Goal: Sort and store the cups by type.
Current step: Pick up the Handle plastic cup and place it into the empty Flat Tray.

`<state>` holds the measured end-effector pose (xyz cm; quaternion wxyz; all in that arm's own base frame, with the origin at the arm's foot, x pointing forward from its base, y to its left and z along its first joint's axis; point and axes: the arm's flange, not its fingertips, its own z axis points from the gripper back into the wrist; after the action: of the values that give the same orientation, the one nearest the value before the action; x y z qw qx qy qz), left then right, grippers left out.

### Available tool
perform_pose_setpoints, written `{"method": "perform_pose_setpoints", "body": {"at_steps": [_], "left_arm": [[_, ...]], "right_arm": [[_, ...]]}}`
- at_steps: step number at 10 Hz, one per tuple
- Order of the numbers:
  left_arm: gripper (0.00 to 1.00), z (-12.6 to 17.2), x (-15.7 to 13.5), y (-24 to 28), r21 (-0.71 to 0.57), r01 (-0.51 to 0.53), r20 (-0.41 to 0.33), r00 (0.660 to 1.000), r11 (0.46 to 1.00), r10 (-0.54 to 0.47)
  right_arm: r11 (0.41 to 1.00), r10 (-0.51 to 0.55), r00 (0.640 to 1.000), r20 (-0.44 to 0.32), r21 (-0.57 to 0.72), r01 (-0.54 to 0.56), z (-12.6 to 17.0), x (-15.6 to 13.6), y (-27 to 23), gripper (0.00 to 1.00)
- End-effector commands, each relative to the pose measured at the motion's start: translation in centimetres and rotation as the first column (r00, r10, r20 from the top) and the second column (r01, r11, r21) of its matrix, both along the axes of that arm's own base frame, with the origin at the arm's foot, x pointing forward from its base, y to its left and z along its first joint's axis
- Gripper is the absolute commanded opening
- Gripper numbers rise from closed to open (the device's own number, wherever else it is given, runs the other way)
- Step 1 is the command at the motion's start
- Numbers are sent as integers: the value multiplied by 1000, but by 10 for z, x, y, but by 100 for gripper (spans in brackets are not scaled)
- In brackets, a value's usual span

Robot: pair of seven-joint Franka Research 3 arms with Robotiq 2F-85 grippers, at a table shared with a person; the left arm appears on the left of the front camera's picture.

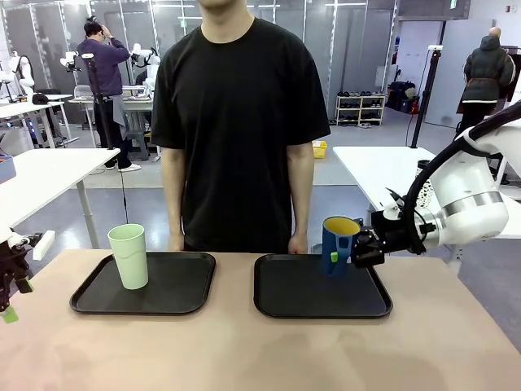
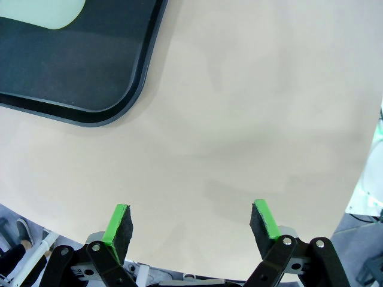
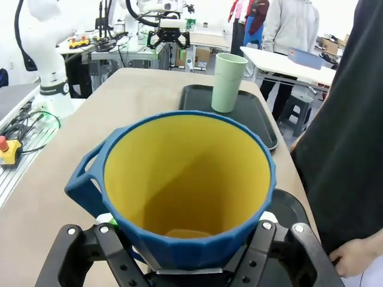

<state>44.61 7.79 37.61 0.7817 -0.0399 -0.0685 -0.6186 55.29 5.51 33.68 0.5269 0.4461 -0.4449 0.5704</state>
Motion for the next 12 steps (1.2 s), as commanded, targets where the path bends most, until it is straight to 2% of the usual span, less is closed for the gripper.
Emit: {"method": "perform_pose_setpoints", "body": {"at_steps": [1,6,12], "left_arm": [[100,1,-2,0,10,3,6,1000,1000,-3],[100,1,-2,0,10,3,6,1000,1000,-3],[100,1,-2,0,10,3,6,1000,1000,-3]], "right_arm": [[1000,-6,999,-44,26,7,-1,15,1,74],[998,-64,997,-48,-13,64,-13,29,1,74],[998,-65,996,-55,-22,64,-60,51,18,74]]}}
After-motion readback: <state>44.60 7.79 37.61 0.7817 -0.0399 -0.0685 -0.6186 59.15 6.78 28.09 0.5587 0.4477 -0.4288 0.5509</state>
